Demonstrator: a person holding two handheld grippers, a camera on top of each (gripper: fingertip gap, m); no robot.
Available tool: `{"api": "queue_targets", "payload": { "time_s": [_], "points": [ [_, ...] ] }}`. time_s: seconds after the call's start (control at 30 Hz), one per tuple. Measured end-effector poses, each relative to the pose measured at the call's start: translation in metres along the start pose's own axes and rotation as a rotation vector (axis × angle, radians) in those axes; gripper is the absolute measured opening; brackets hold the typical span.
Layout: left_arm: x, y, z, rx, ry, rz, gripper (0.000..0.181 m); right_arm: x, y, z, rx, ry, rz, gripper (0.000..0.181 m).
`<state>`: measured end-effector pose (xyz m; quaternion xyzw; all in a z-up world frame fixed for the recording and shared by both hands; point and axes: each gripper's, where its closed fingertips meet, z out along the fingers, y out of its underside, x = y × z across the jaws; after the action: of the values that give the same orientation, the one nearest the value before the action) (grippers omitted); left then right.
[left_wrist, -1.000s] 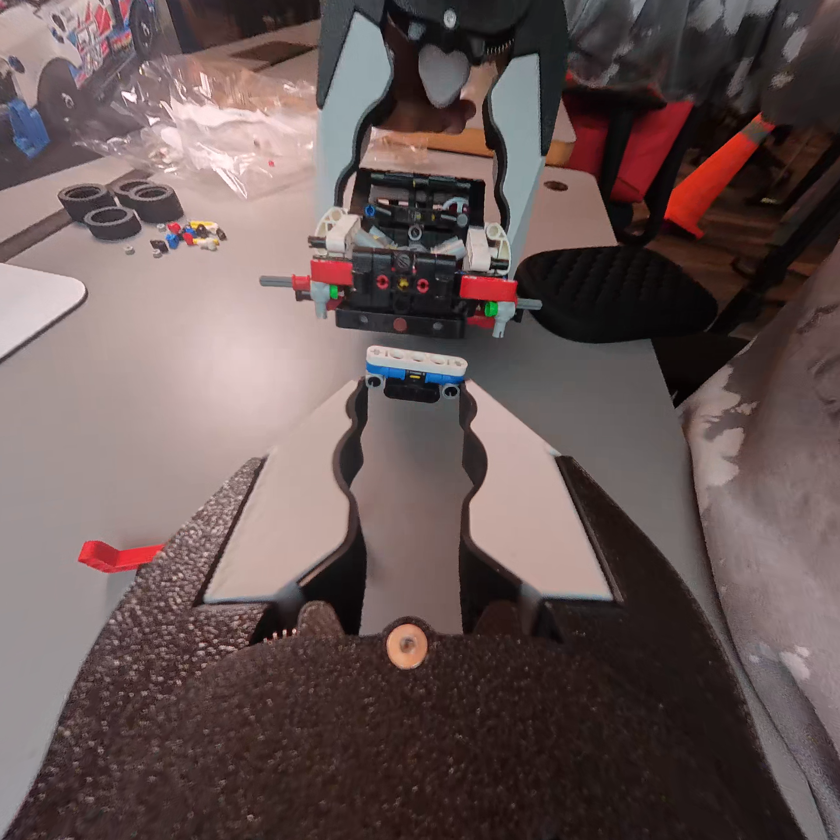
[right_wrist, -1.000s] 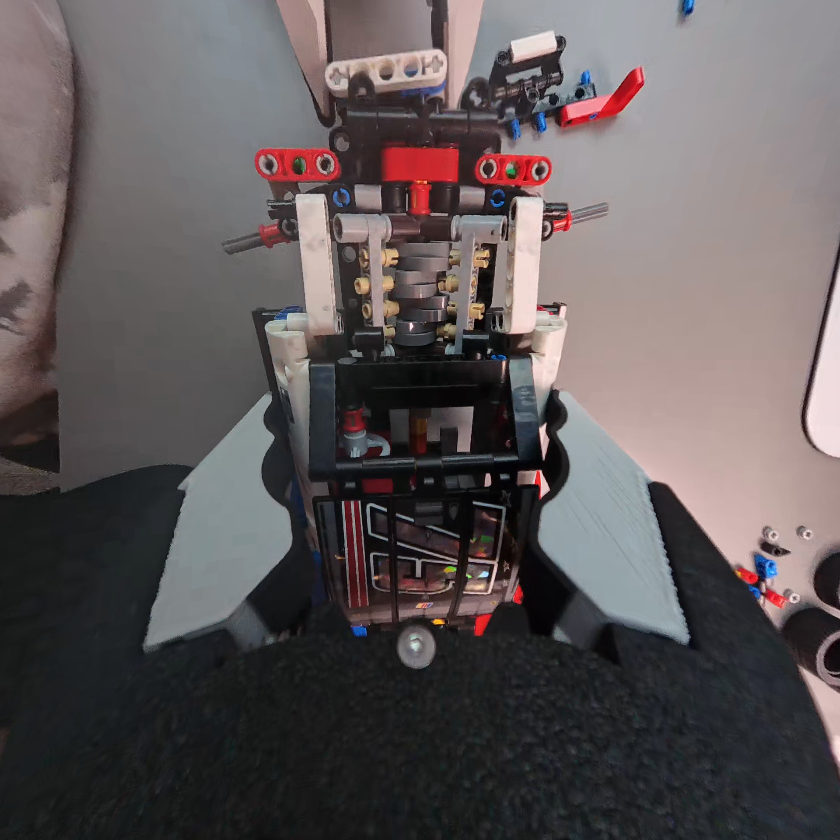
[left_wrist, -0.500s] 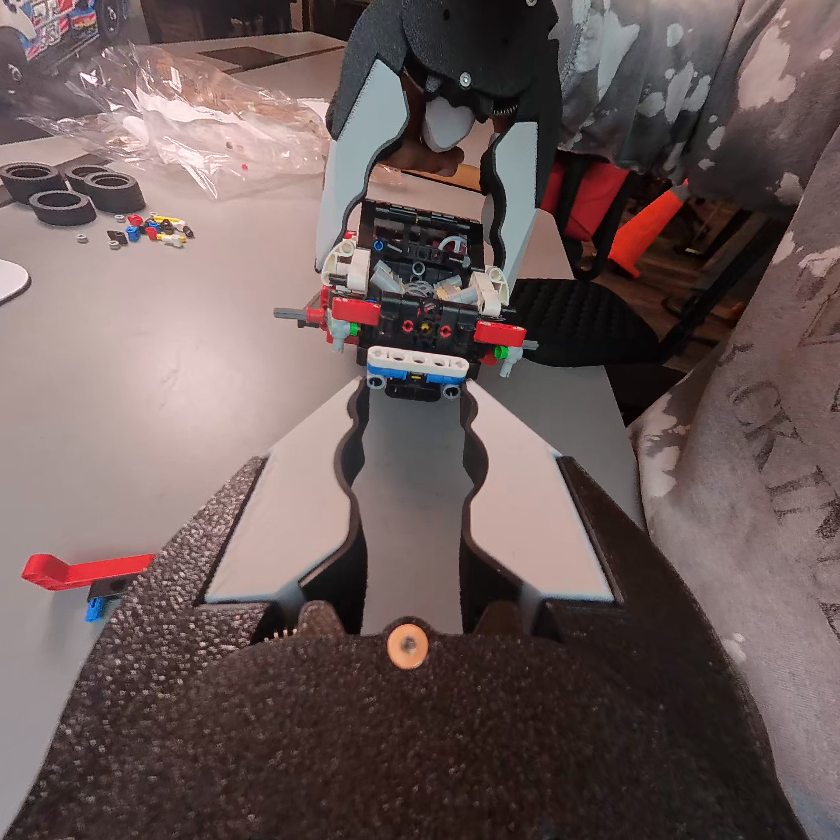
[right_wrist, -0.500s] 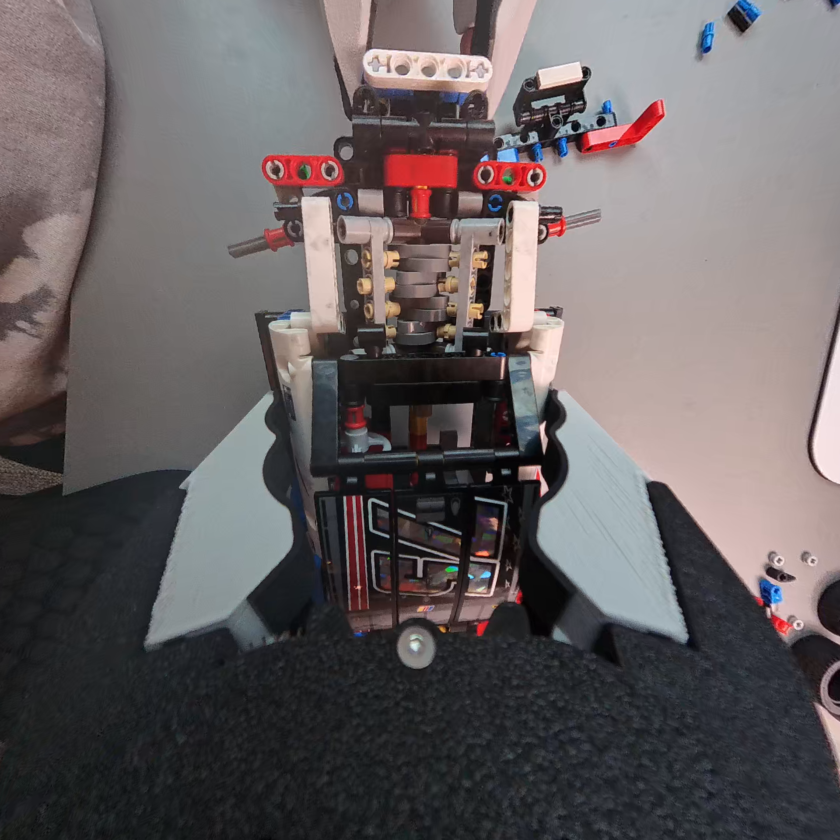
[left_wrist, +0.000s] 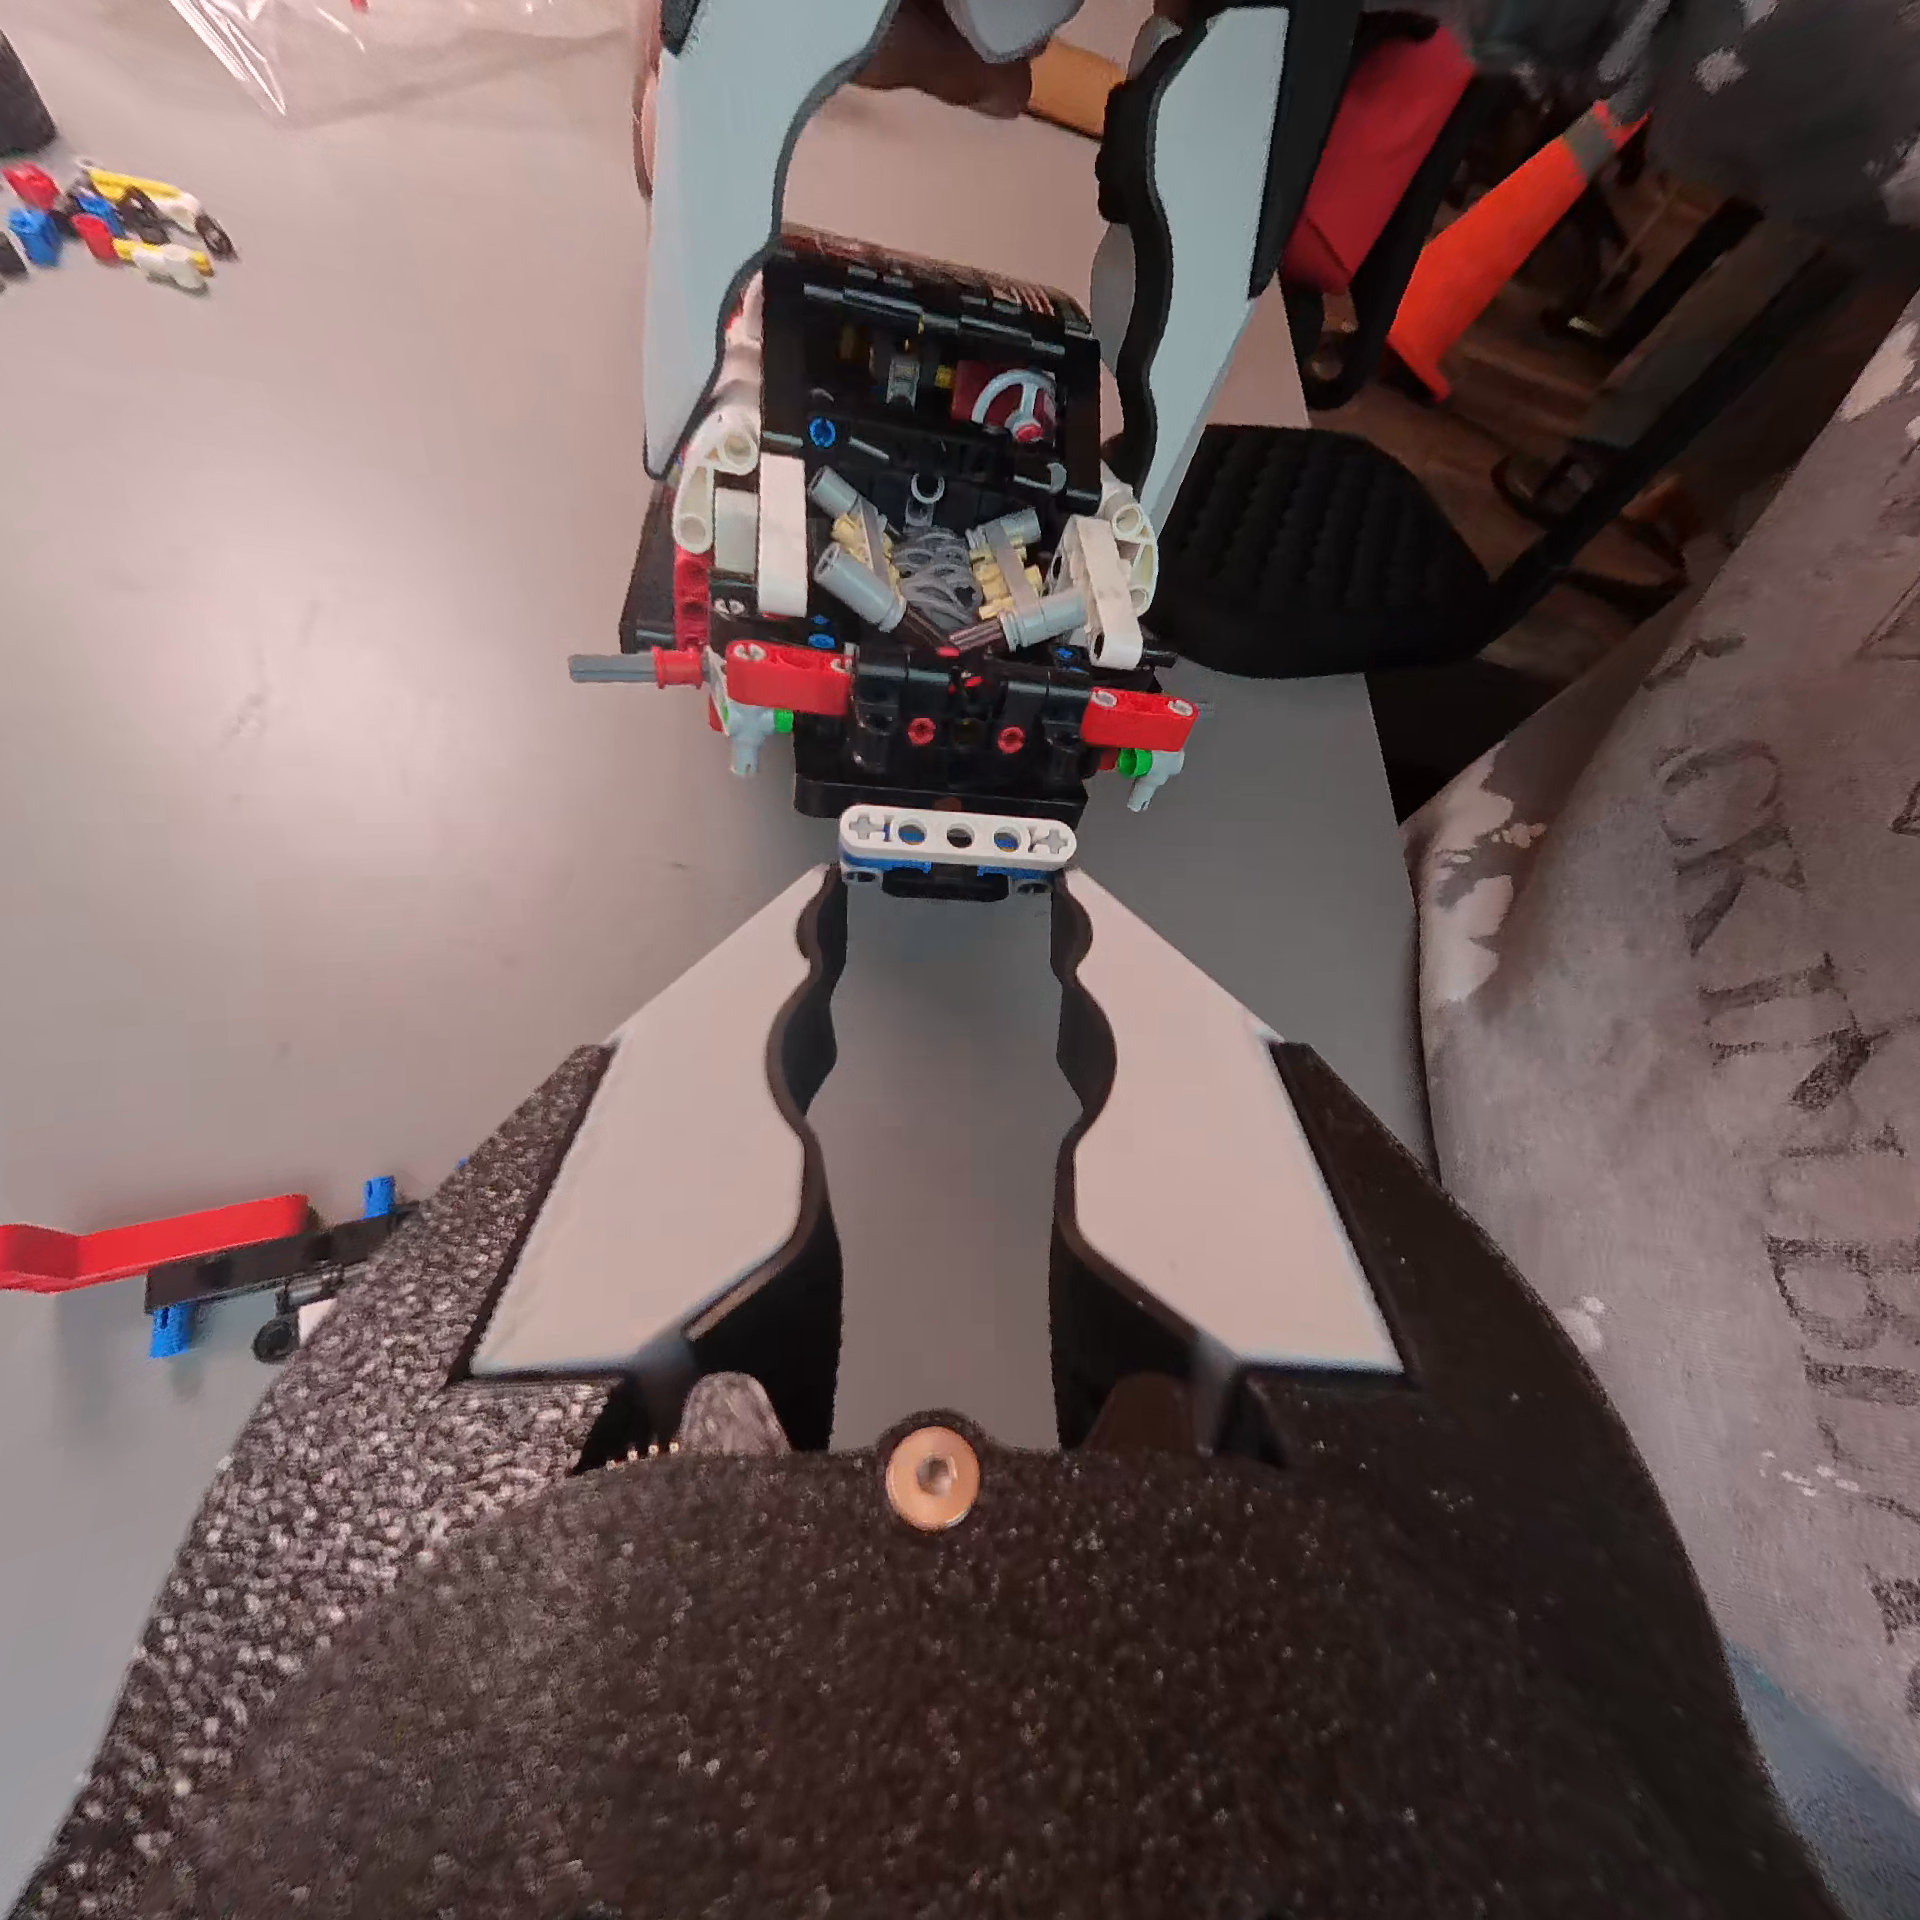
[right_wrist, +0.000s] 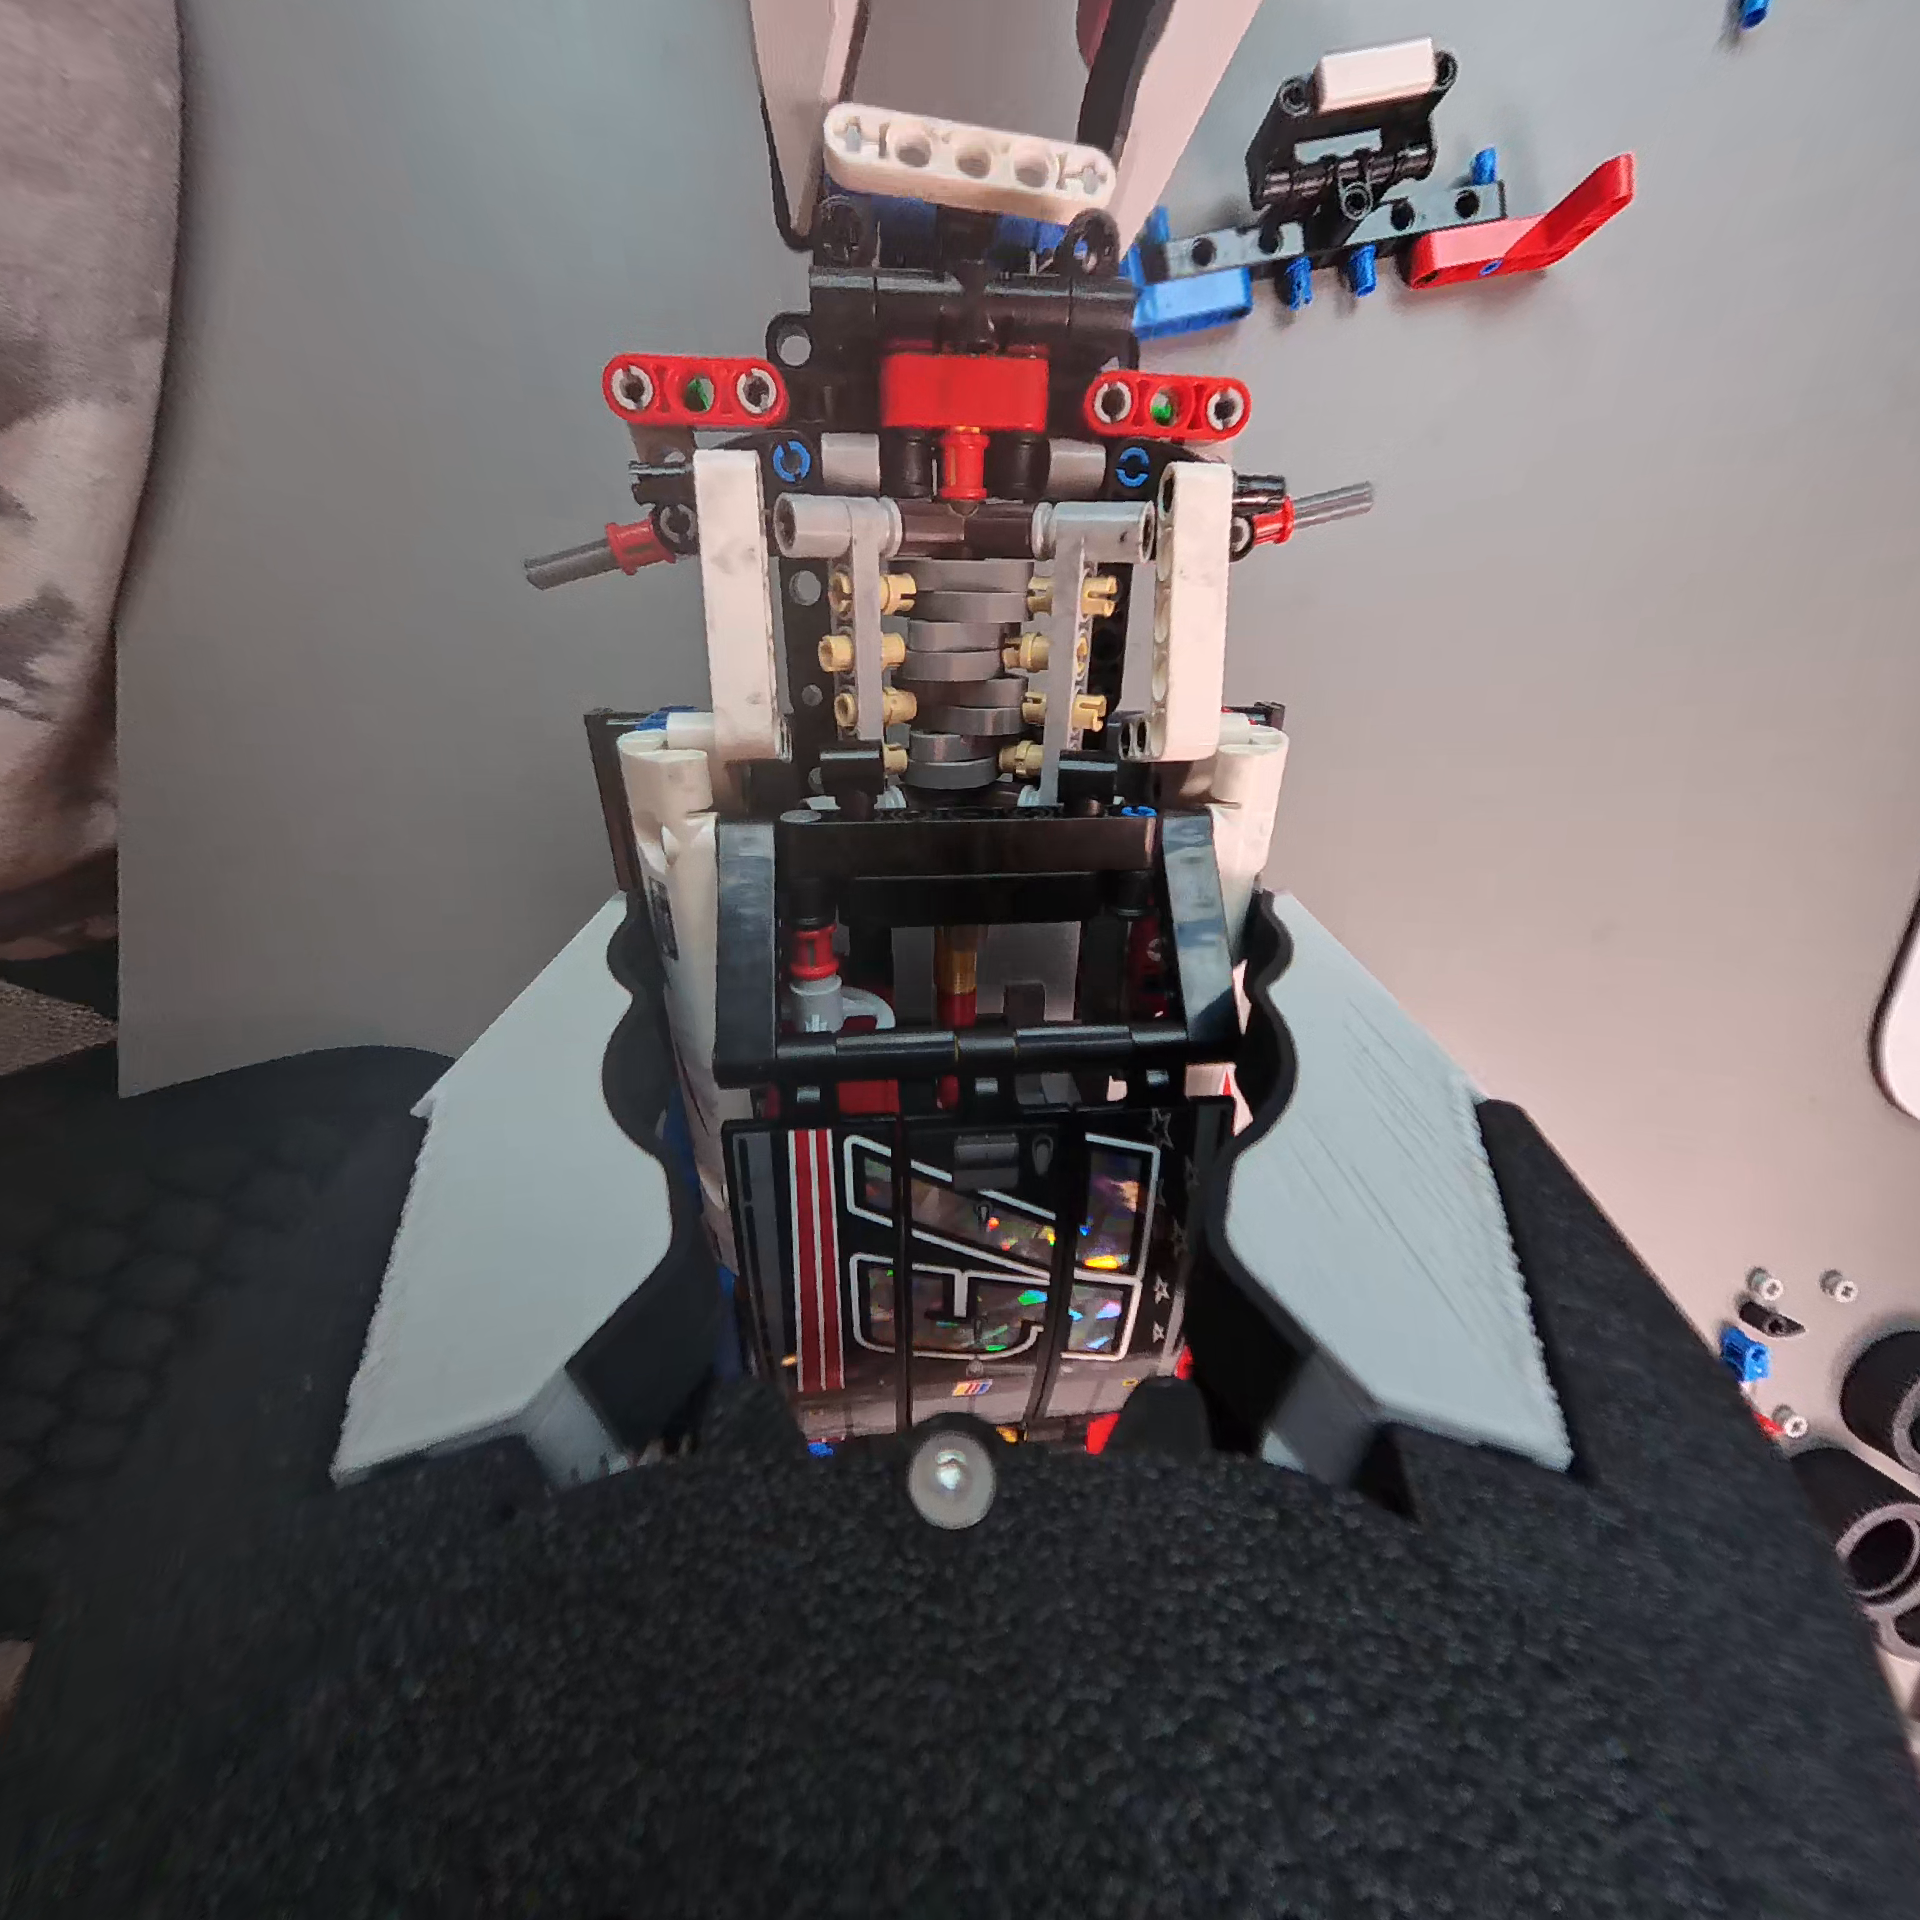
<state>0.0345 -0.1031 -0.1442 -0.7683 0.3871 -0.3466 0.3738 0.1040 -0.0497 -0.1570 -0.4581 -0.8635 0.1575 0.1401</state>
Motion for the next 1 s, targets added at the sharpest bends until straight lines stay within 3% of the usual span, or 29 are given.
{"api": "queue_targets", "payload": {
  "time_s": [0.03,0.5,1.0],
  "points": [
    [-0.001,0.003,0.001,-0.028,-0.005,0.001,0.039,0.000,0.001,0.002,-0.008,-0.001,-0.002,0.110],
    [-0.012,0.053,0.033,-0.258,-0.081,0.099,0.038,-0.007,0.020,0.031,-0.117,-0.045,-0.033,0.111],
    [-0.015,0.048,0.038,-0.235,-0.102,-0.017,0.039,-0.005,0.023,0.031,-0.076,-0.035,-0.016,0.110]
  ]
}}
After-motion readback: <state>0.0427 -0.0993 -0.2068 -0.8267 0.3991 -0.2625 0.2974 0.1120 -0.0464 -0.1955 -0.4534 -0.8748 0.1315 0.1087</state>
